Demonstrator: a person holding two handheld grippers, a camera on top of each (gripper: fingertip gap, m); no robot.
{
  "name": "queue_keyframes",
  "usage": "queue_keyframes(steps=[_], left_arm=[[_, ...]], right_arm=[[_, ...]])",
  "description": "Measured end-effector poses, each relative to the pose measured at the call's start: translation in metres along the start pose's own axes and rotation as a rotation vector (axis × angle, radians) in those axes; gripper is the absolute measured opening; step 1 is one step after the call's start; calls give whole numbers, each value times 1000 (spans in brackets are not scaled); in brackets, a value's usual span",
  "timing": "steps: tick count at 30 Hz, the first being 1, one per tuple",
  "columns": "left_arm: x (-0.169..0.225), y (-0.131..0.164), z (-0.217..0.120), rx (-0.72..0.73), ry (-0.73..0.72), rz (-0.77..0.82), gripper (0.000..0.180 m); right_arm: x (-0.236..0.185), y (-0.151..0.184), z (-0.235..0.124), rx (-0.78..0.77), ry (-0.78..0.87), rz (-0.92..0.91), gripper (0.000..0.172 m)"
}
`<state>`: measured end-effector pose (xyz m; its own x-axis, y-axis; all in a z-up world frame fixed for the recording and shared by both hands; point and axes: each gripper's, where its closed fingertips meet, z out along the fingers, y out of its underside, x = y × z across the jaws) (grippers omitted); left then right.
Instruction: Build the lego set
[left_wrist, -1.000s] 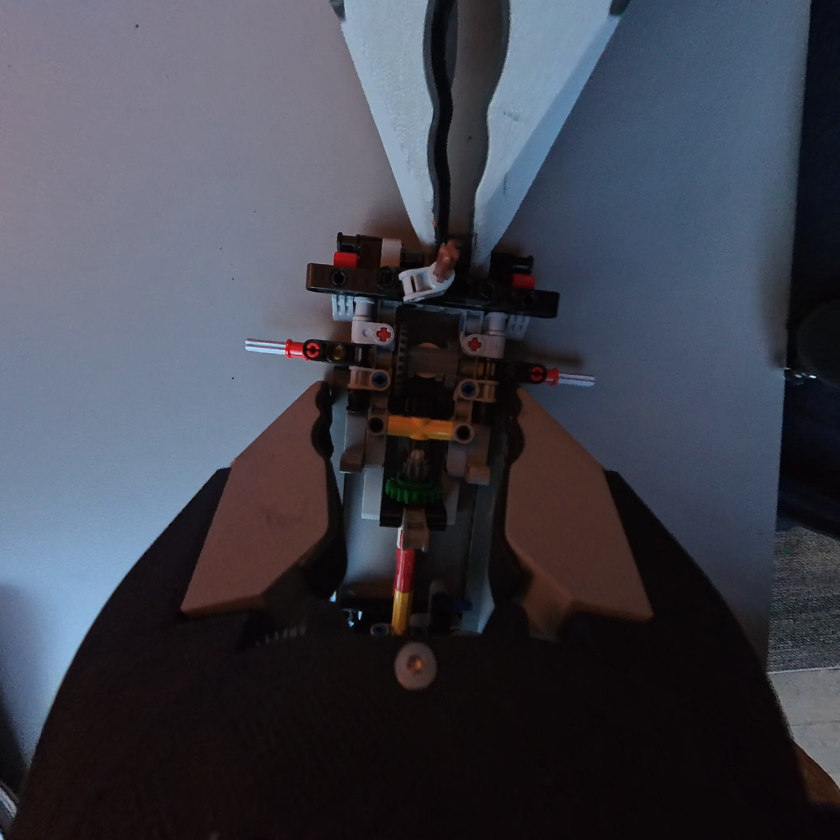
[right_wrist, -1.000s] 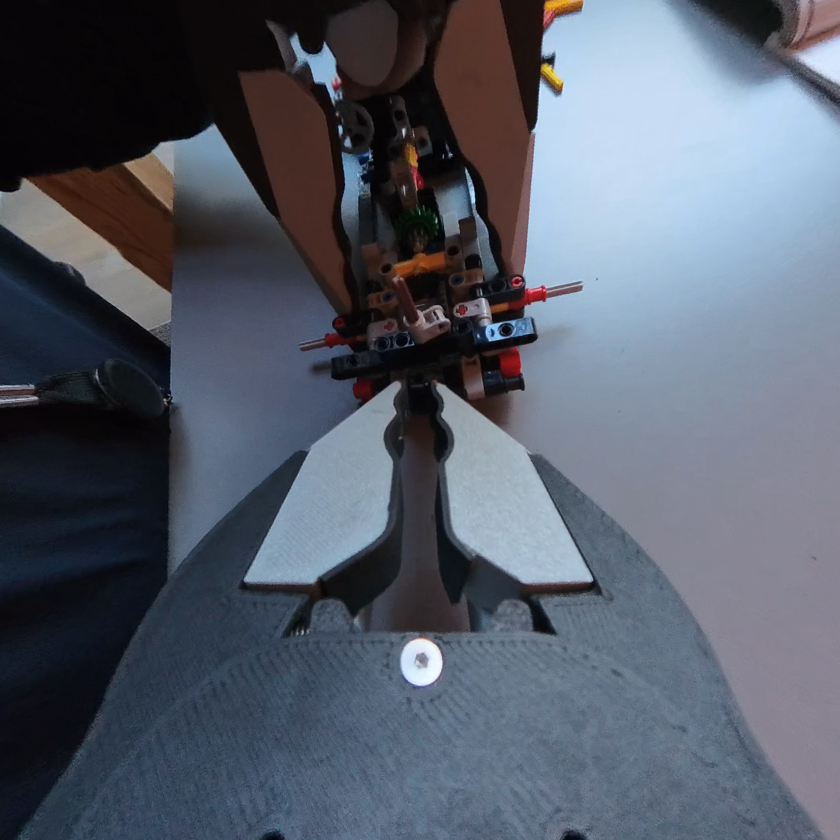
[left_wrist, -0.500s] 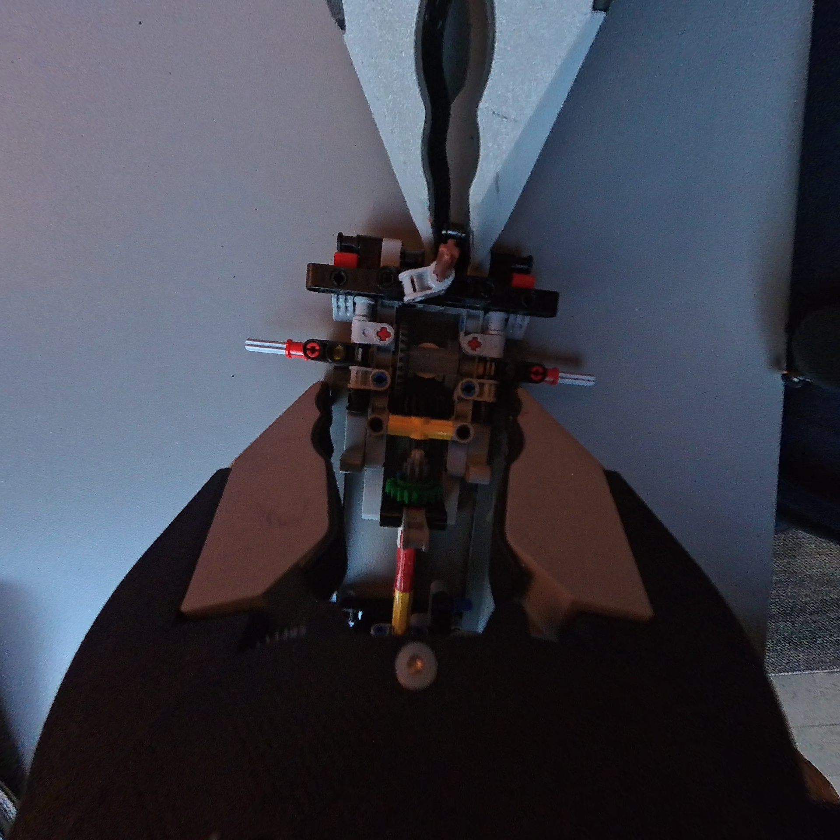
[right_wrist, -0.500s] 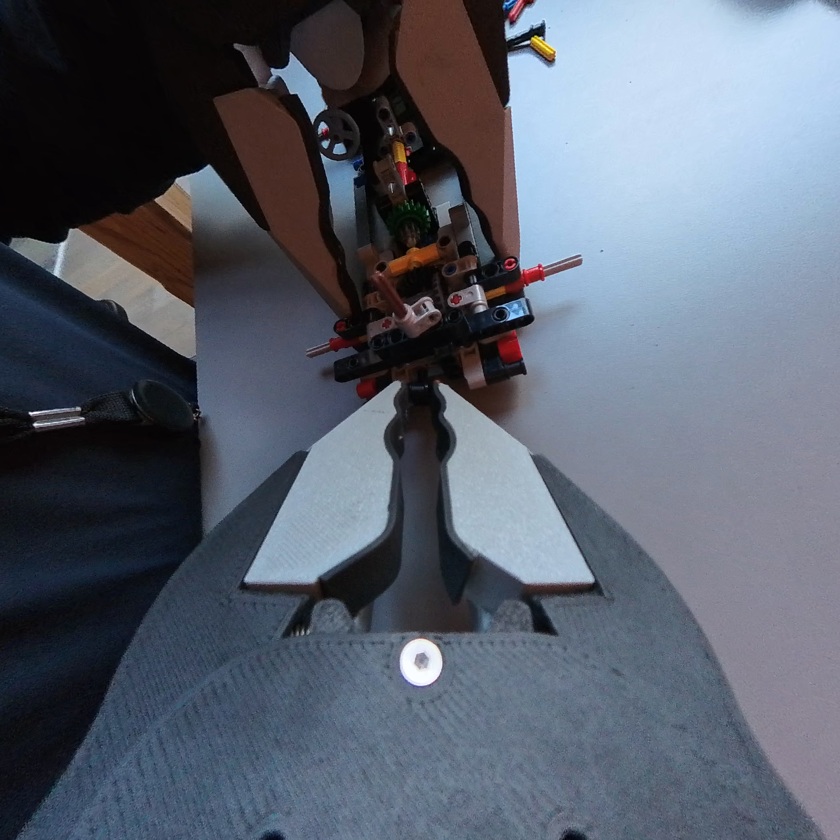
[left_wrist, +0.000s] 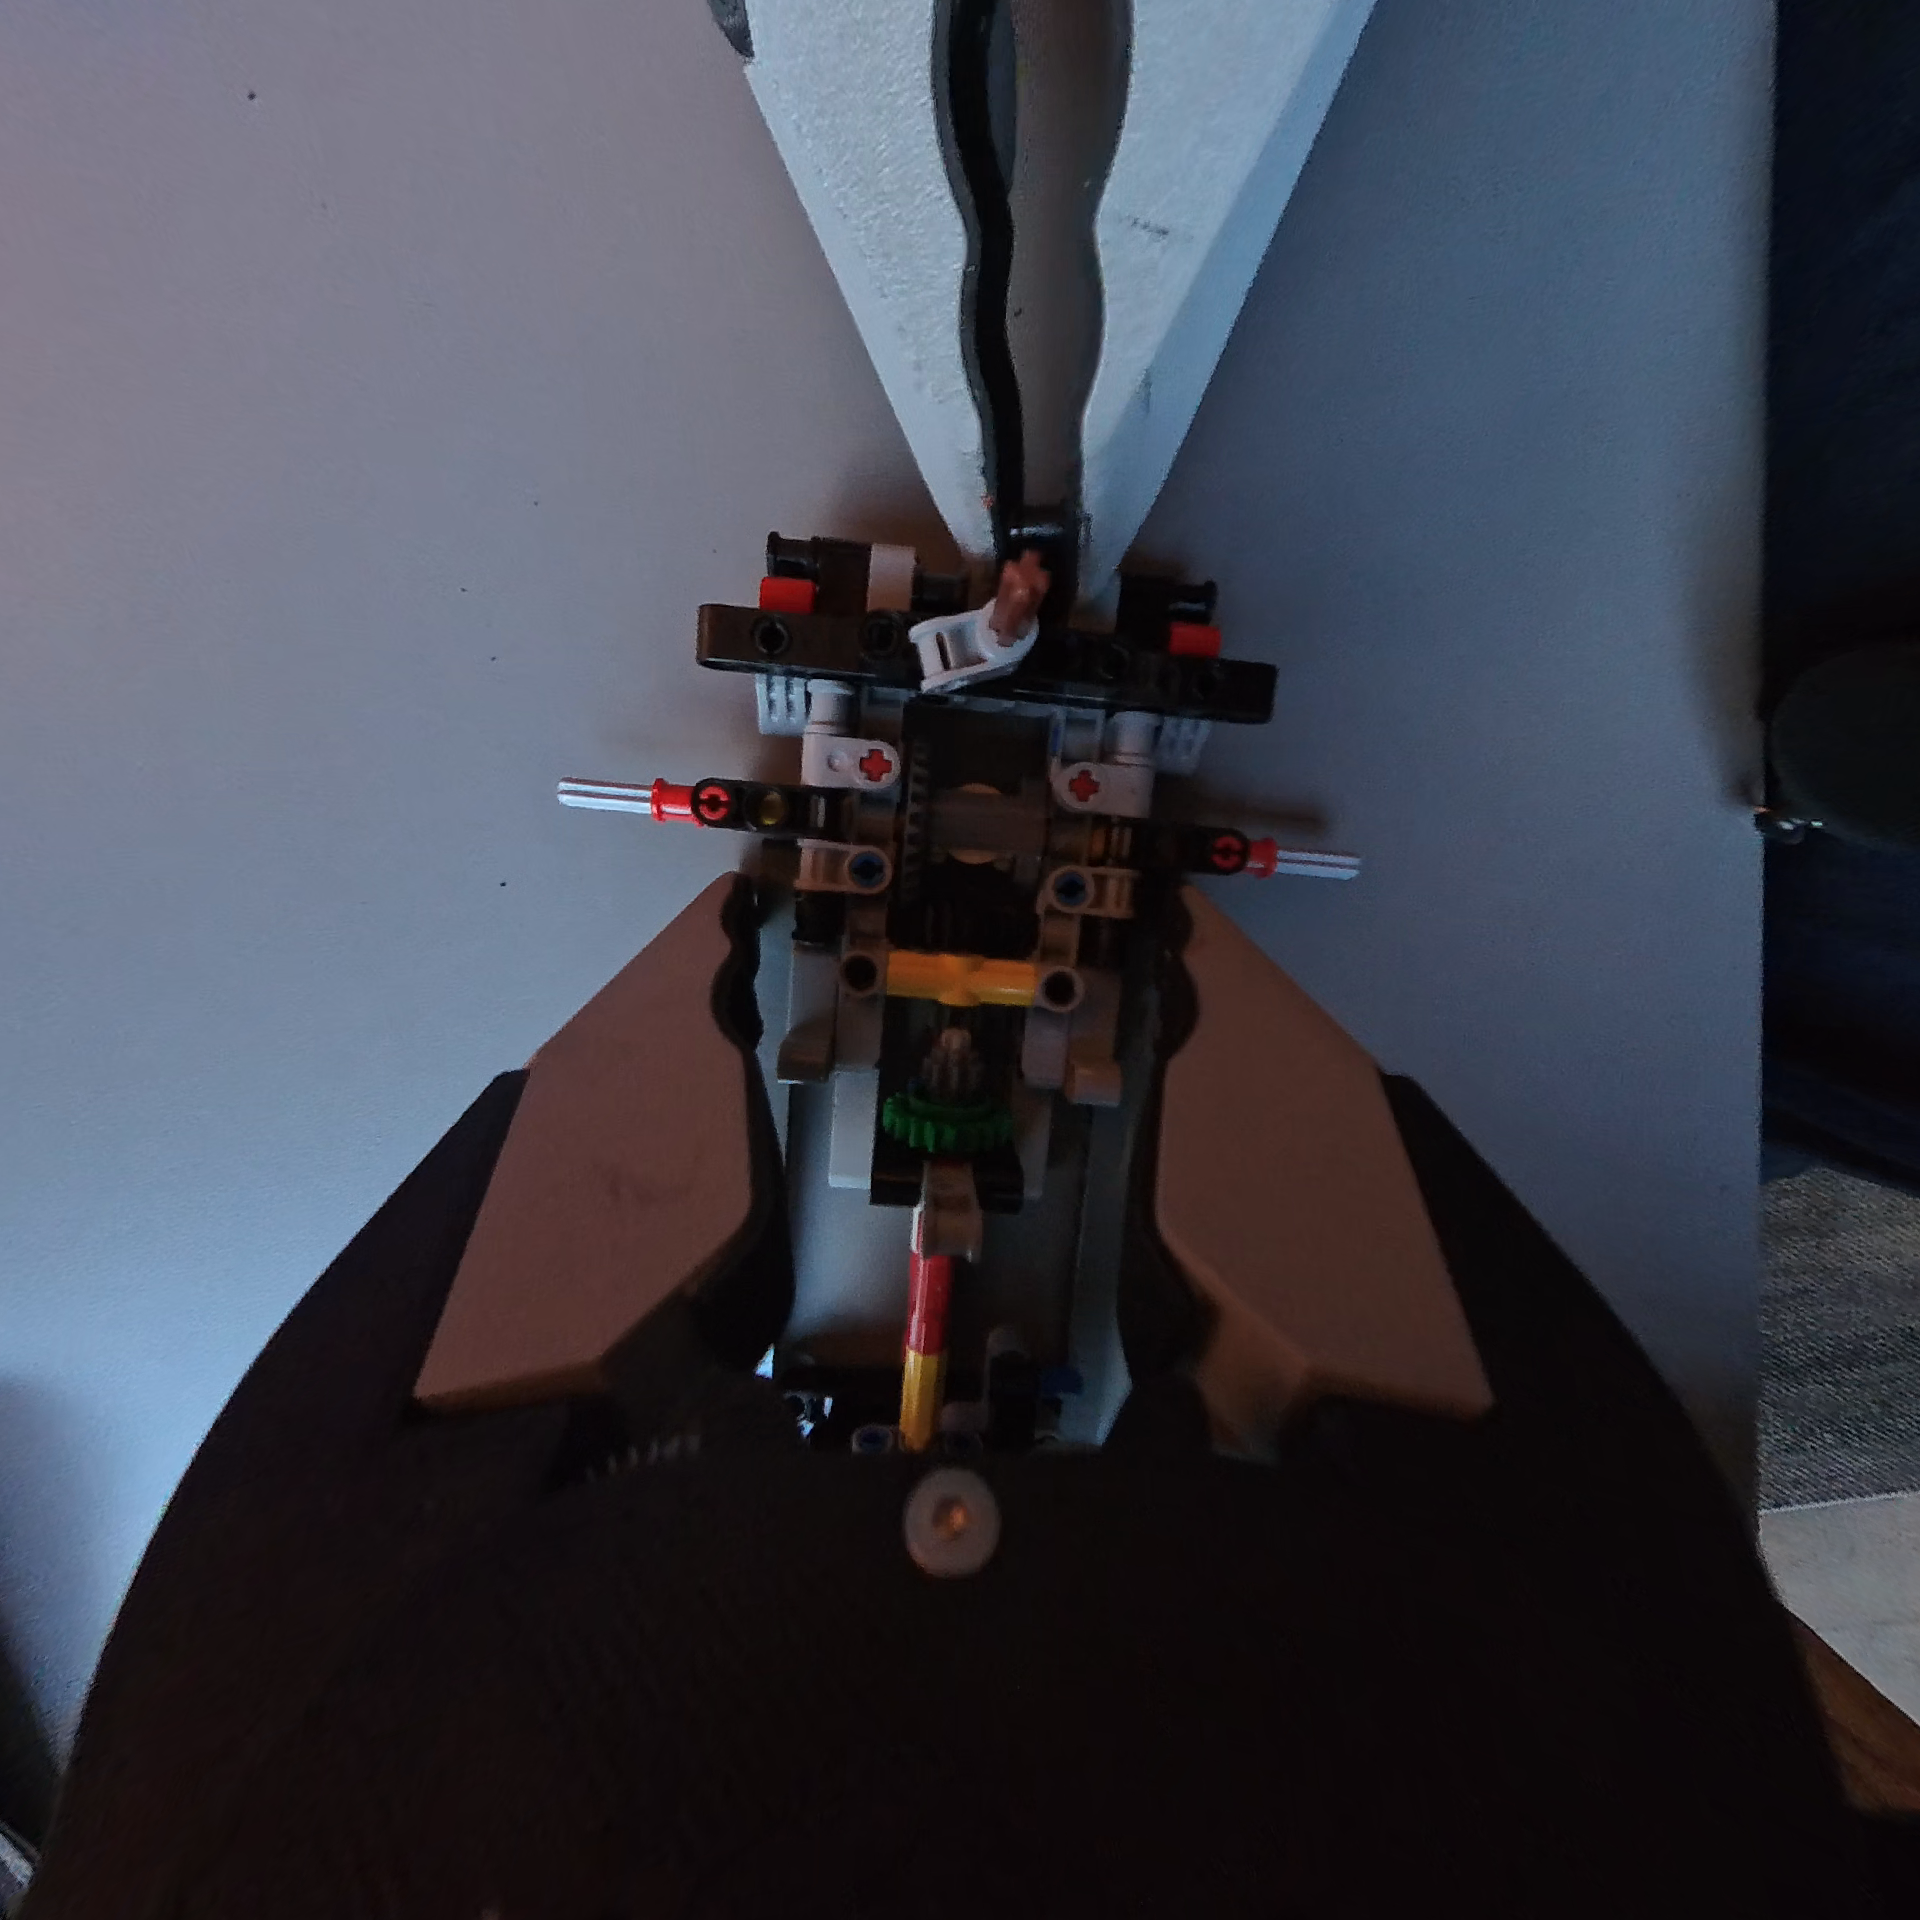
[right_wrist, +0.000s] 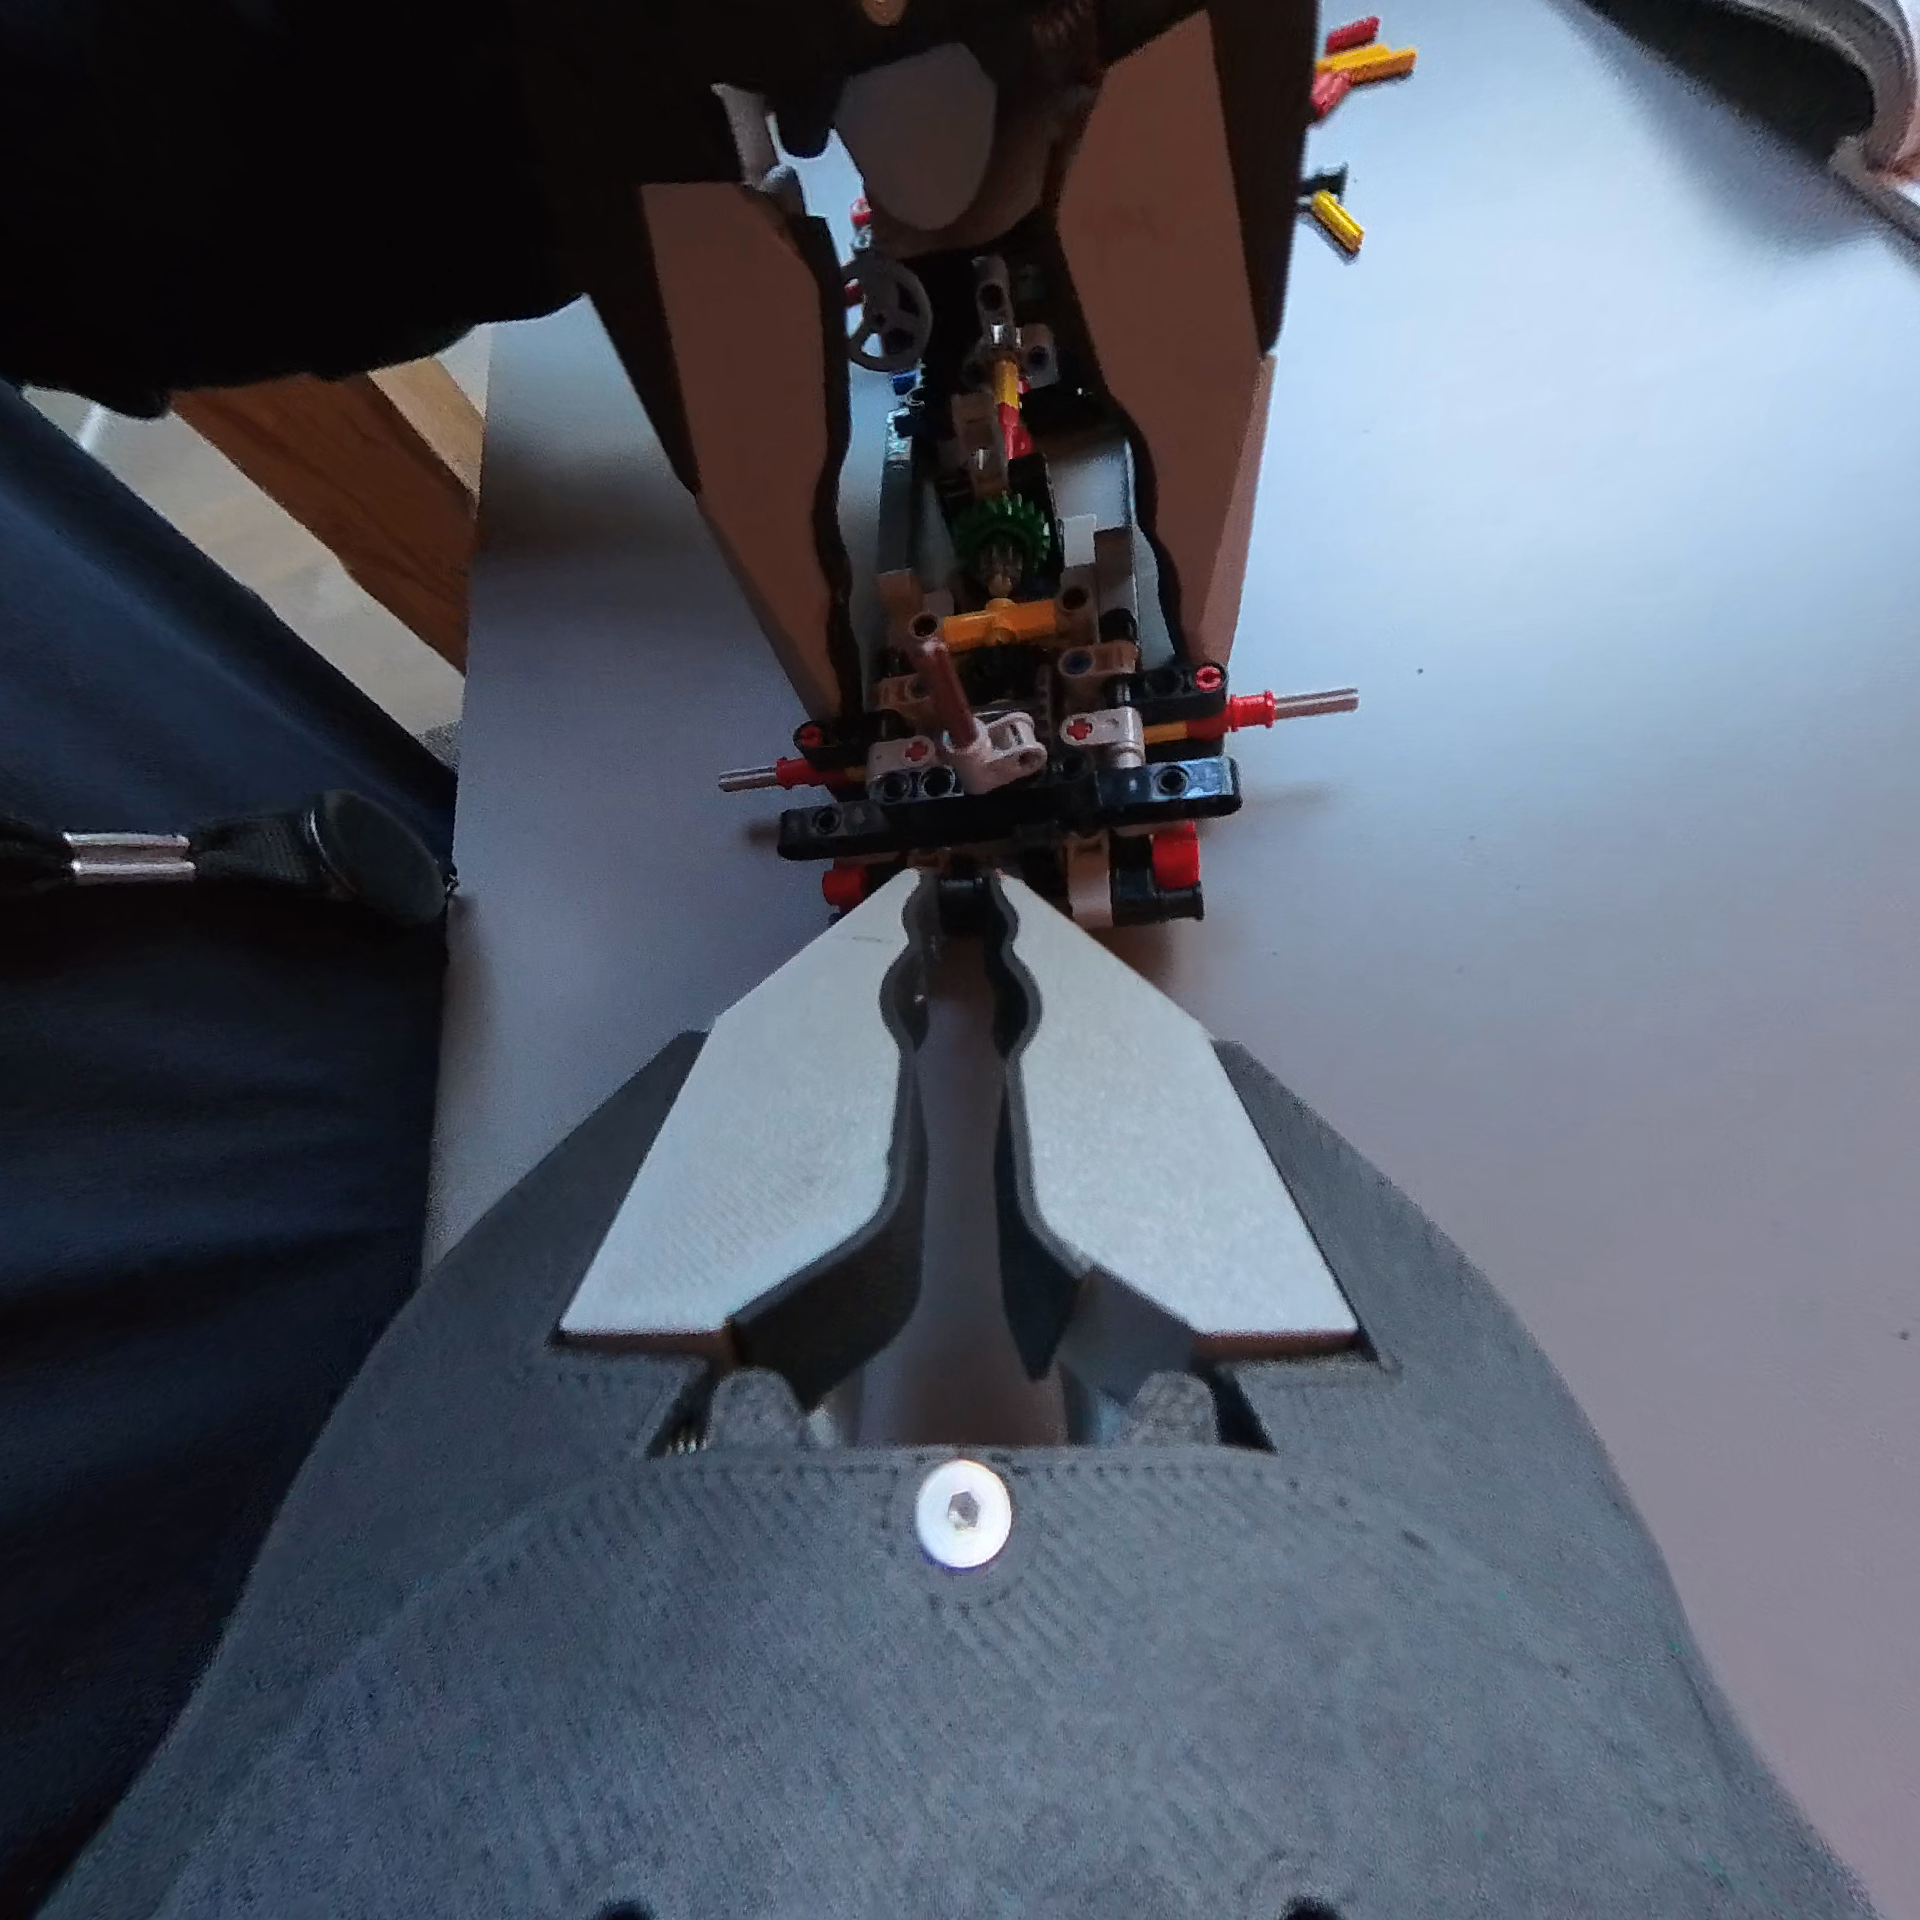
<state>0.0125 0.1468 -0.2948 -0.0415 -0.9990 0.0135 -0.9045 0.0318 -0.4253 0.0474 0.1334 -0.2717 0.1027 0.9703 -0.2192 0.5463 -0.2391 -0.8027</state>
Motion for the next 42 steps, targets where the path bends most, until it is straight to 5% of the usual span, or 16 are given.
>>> queue_keyframes(steps=[19,34,42], left_arm=[[0,1,0,-5,12,20,75],[-3,2,-1,1,-1,-1,75],[-4,2,-1,-3,-9,-8,76]], right_arm=[[-1,-3,10,-21,82,-173,6],[2,10,-11,-23,0,-7,20],[24,30,-54,24,86,102,27]])
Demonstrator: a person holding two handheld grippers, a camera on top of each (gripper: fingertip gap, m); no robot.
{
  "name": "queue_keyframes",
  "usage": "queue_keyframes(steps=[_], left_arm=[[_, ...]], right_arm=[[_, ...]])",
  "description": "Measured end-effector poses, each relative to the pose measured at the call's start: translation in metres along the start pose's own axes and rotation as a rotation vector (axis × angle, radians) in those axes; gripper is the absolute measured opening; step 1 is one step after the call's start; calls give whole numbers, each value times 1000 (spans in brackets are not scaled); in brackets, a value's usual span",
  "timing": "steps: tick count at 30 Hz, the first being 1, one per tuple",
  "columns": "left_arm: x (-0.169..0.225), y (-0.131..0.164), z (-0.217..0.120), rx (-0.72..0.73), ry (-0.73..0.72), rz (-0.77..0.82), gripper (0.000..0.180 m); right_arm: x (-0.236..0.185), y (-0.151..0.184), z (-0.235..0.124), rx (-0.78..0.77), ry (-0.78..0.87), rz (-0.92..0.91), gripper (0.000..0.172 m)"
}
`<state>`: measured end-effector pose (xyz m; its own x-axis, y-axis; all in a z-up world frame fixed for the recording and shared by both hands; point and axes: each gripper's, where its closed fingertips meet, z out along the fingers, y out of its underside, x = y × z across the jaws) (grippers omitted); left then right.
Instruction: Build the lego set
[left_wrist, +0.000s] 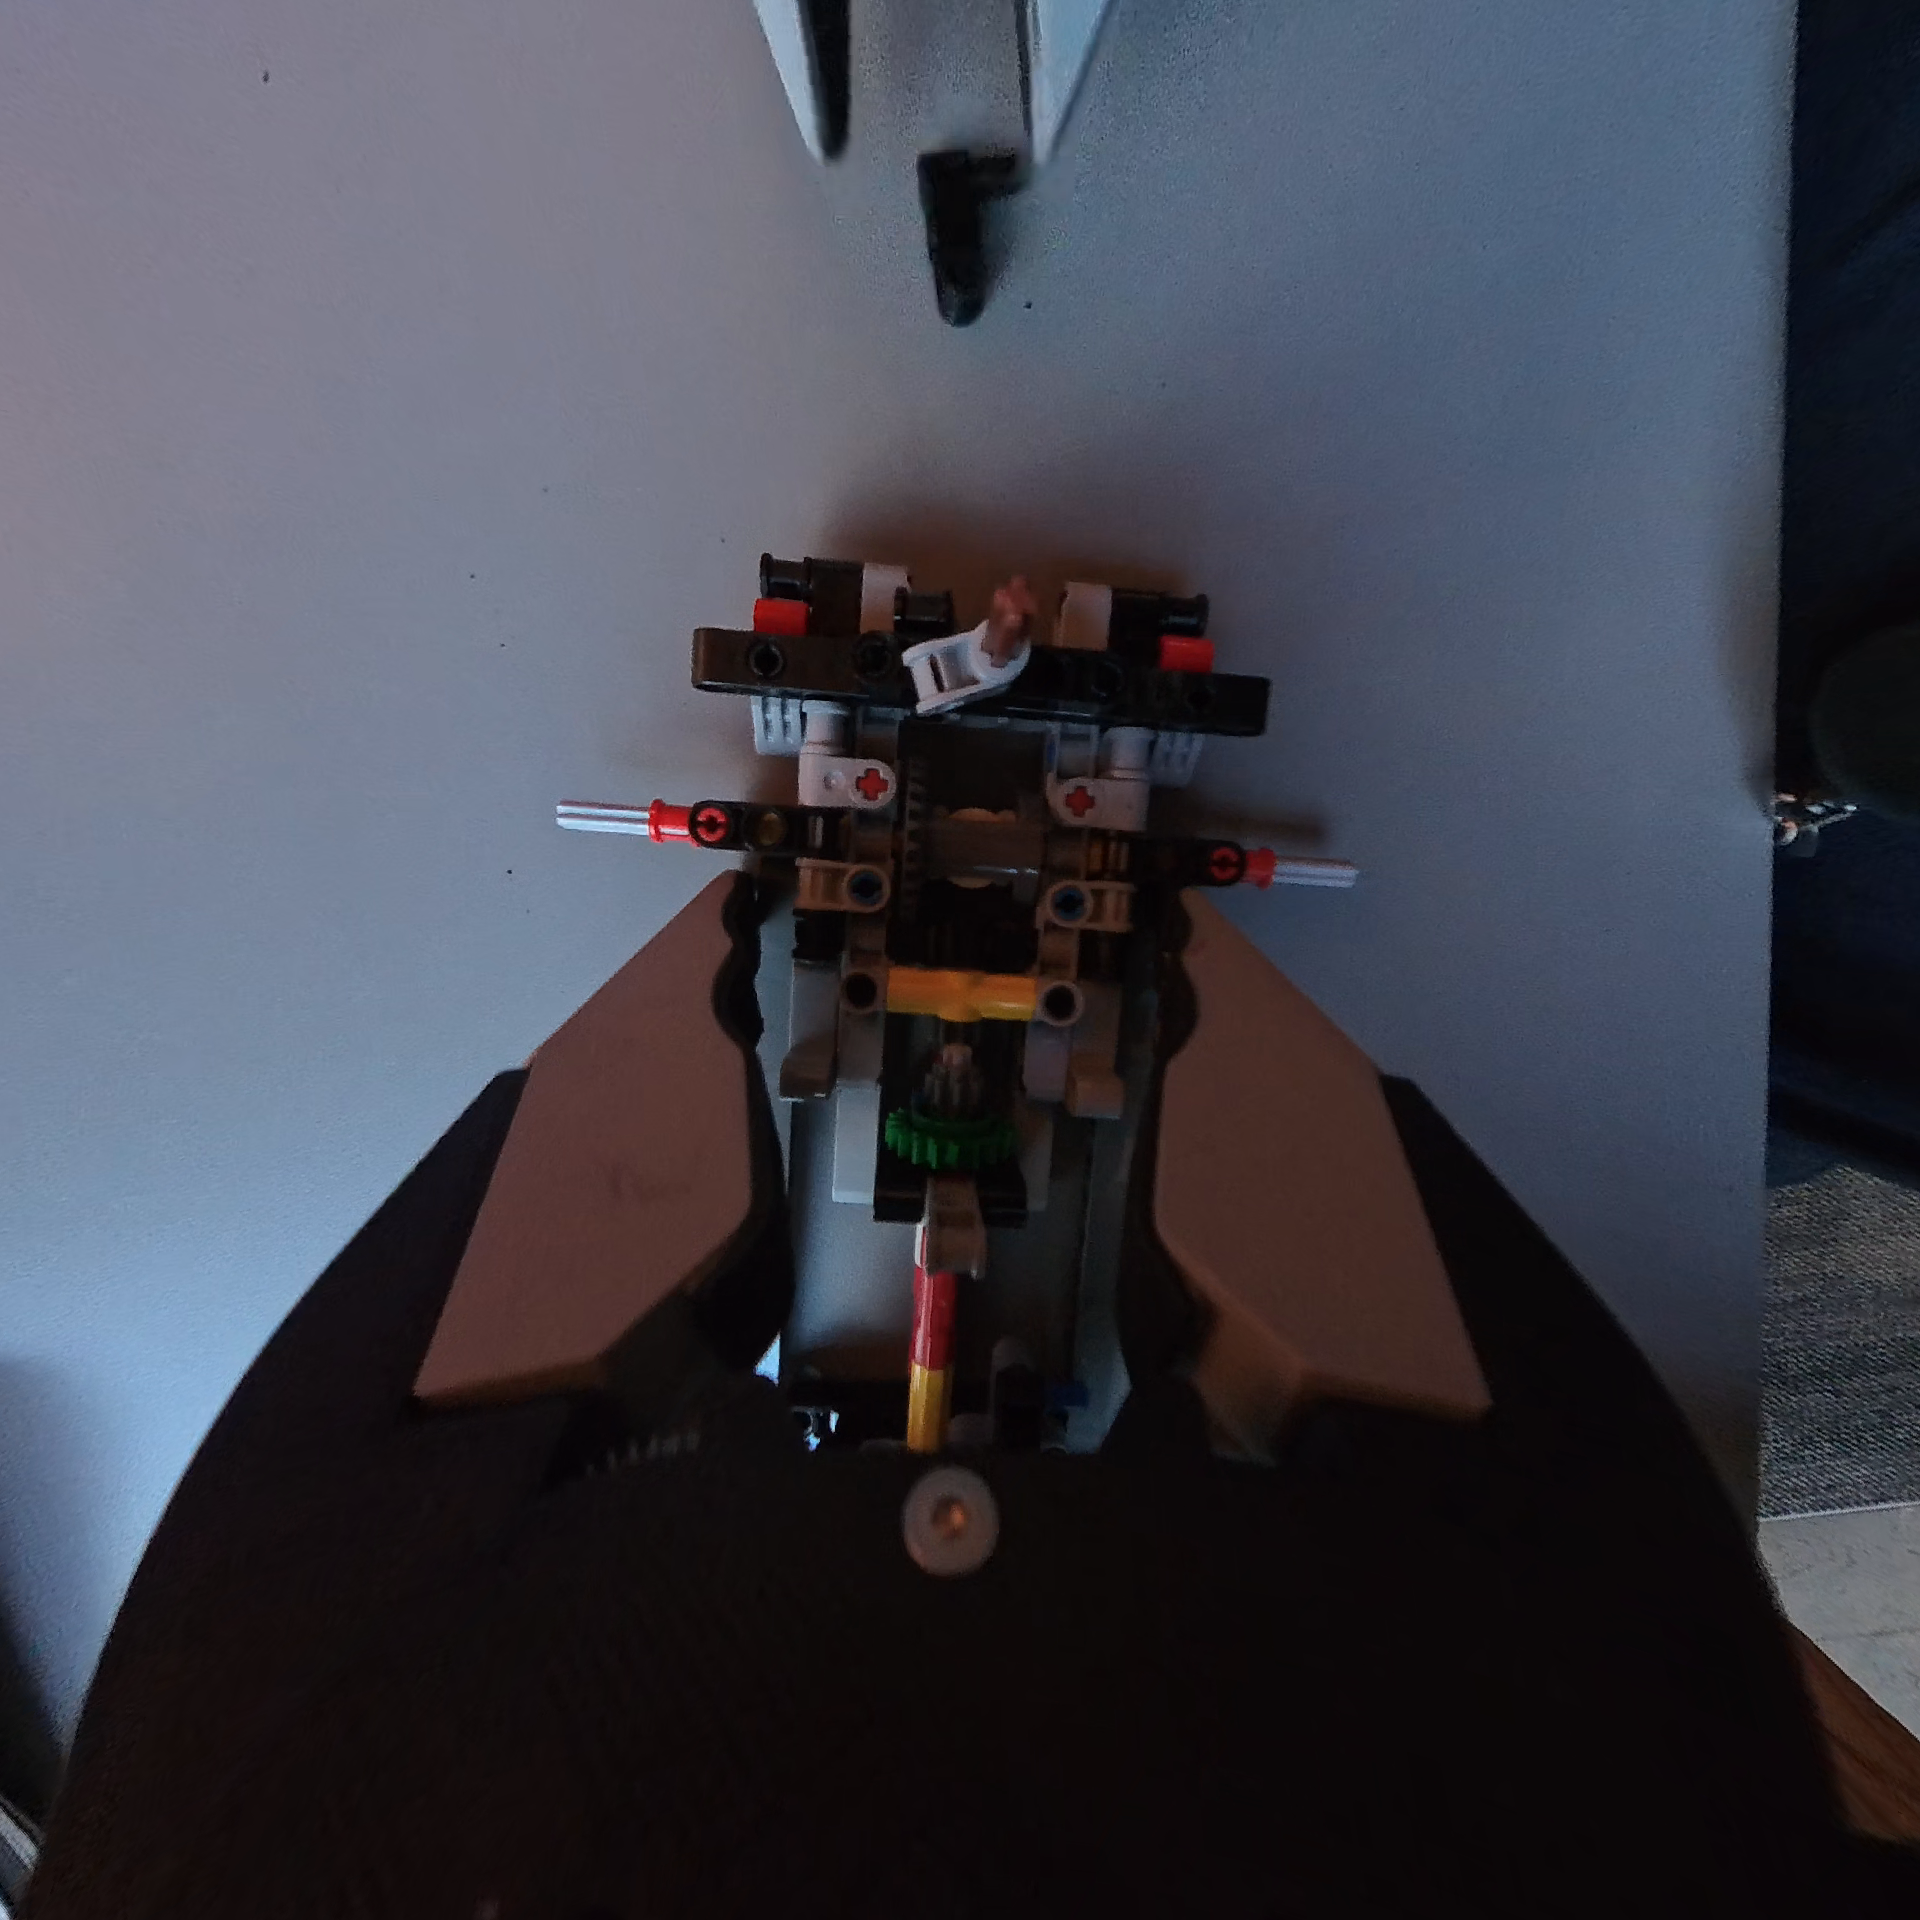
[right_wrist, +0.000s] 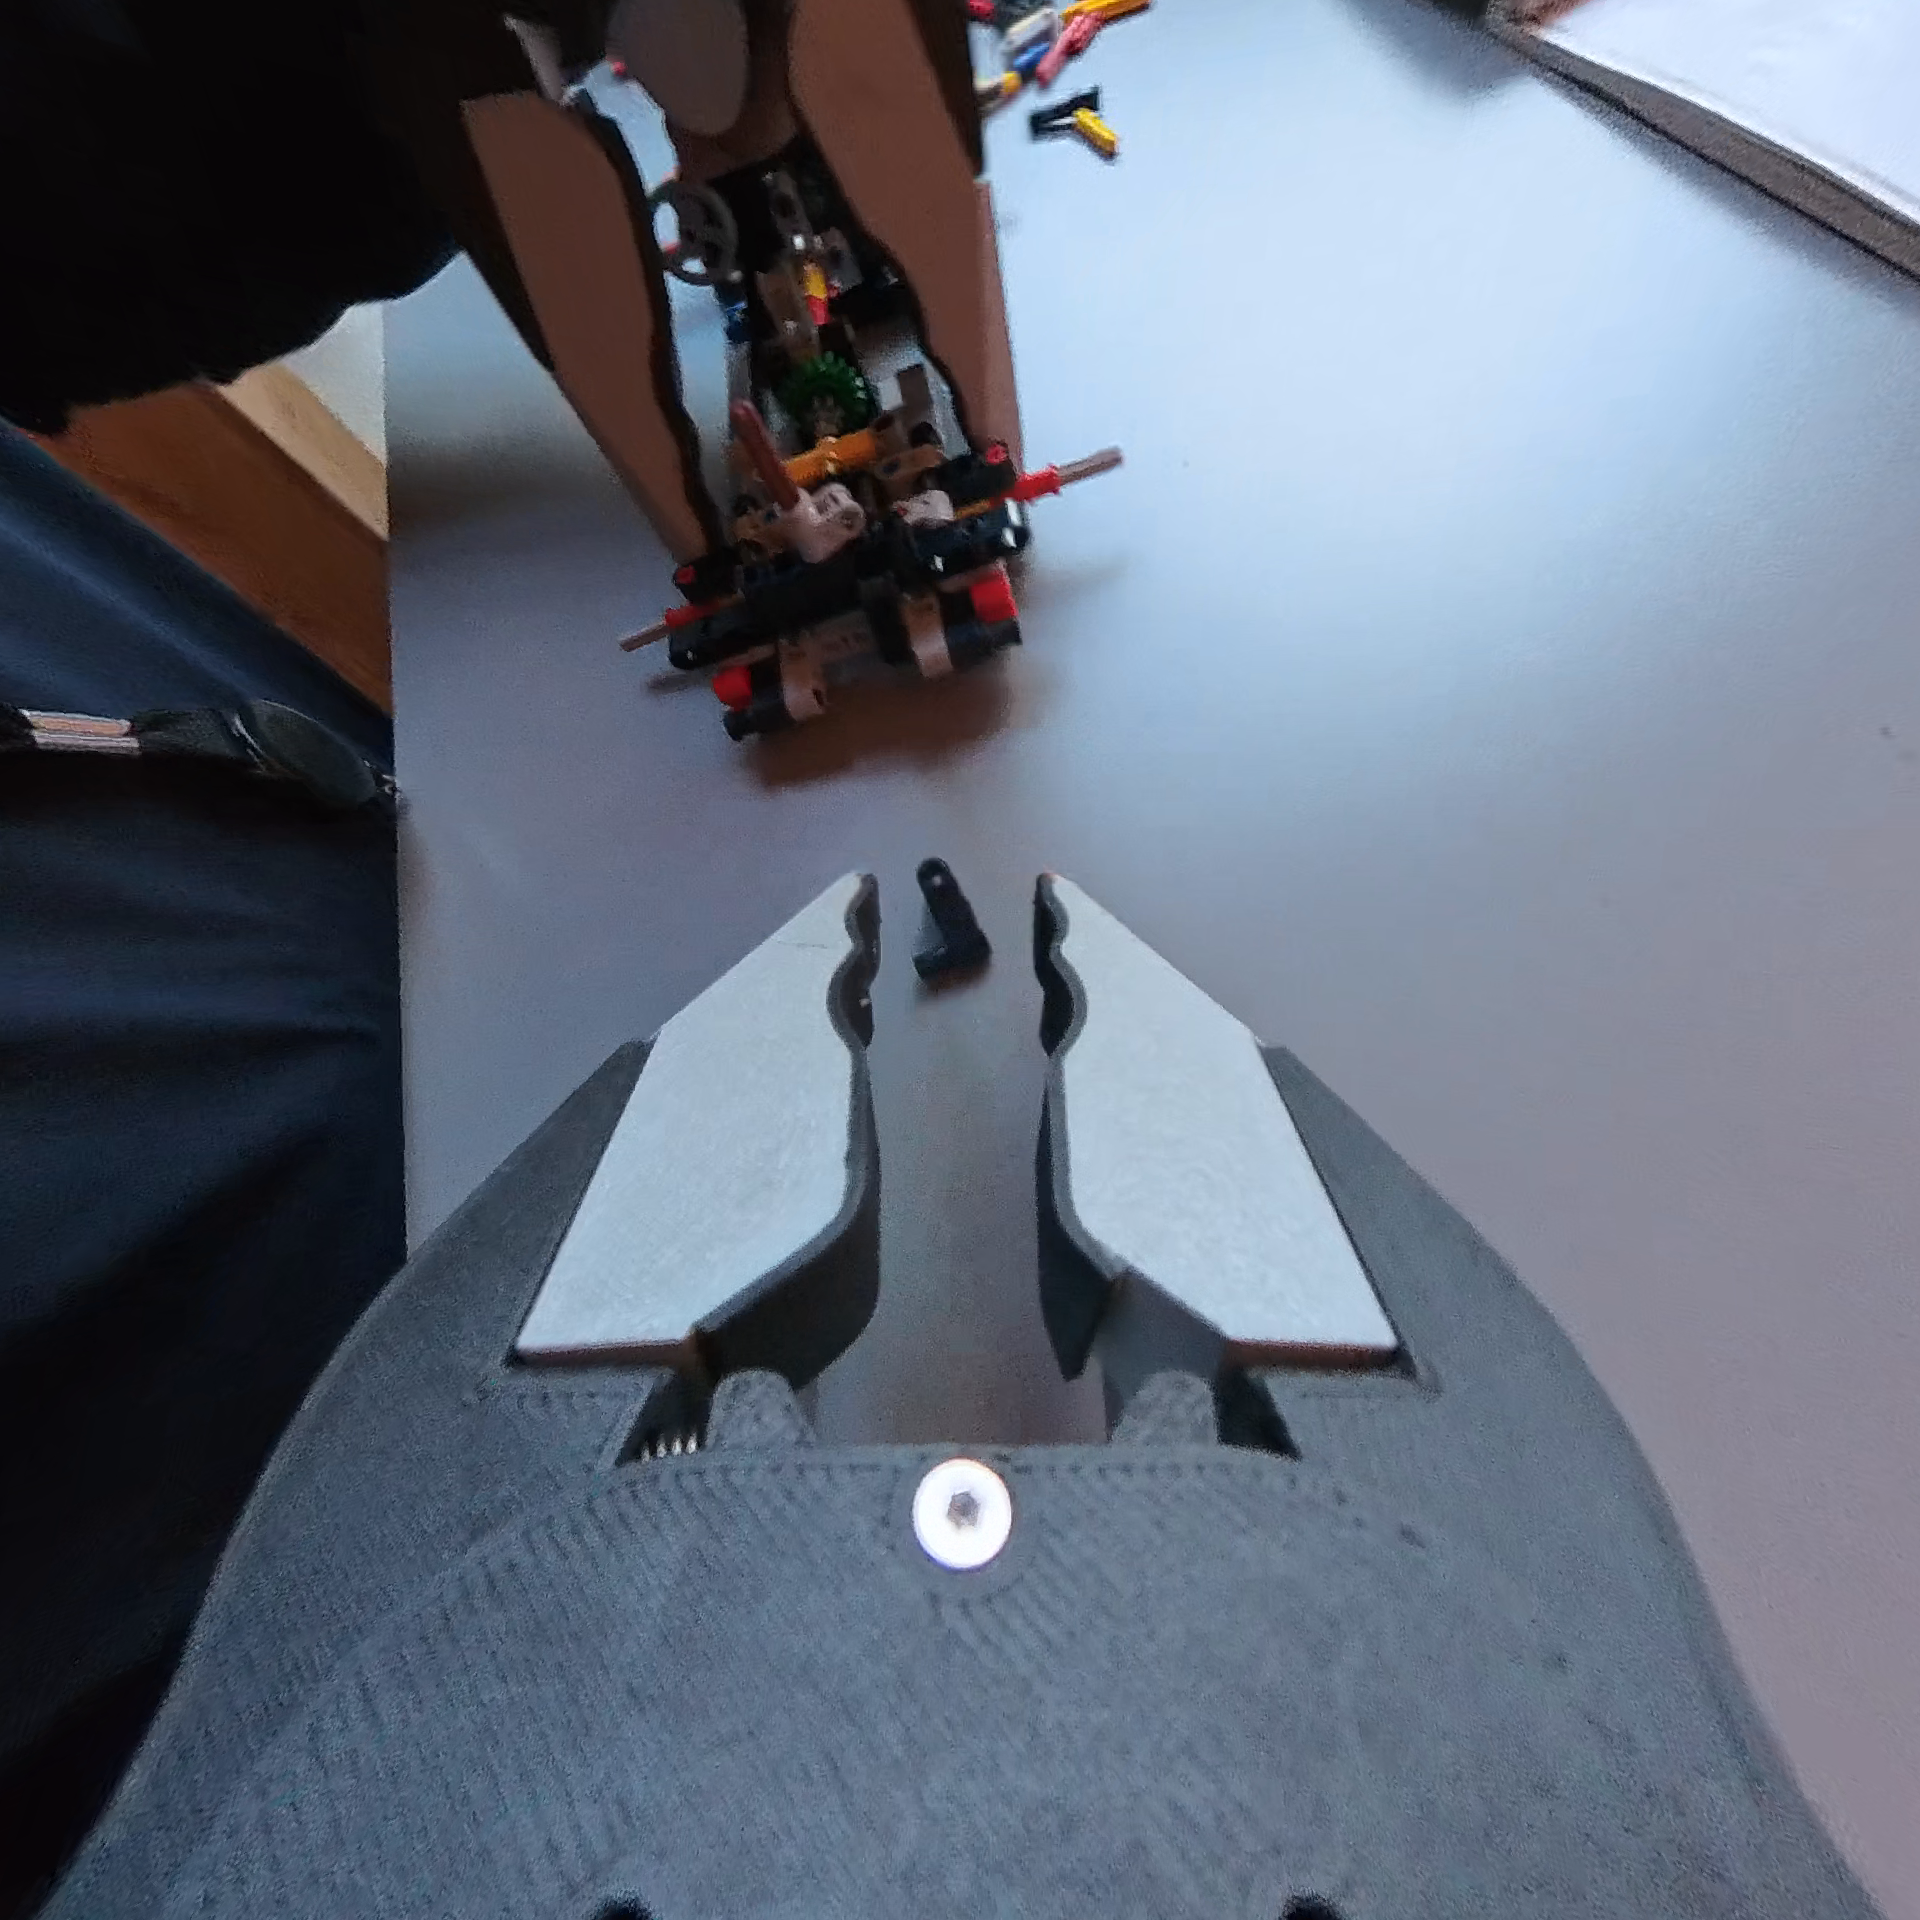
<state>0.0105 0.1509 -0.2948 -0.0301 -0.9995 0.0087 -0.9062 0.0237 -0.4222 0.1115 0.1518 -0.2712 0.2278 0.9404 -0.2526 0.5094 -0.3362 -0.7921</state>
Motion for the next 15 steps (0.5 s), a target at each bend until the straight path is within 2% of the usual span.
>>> queue_keyframes(steps=[5,9,13,15], left_arm=[[-1,0,-1,2,3,-24,75],[-5,1,-6,21,72,-151,75],[-7,1,-17,73,255,-324,70],[-8,-2,-25,110,431,-426,68]], right_arm=[[10,6,-12,16,11,49,27],[8,-4,-12,65,-6,40,24],[-6,-24,-4,137,-82,-37,28],[-9,-33,5,142,-86,-137,36]])
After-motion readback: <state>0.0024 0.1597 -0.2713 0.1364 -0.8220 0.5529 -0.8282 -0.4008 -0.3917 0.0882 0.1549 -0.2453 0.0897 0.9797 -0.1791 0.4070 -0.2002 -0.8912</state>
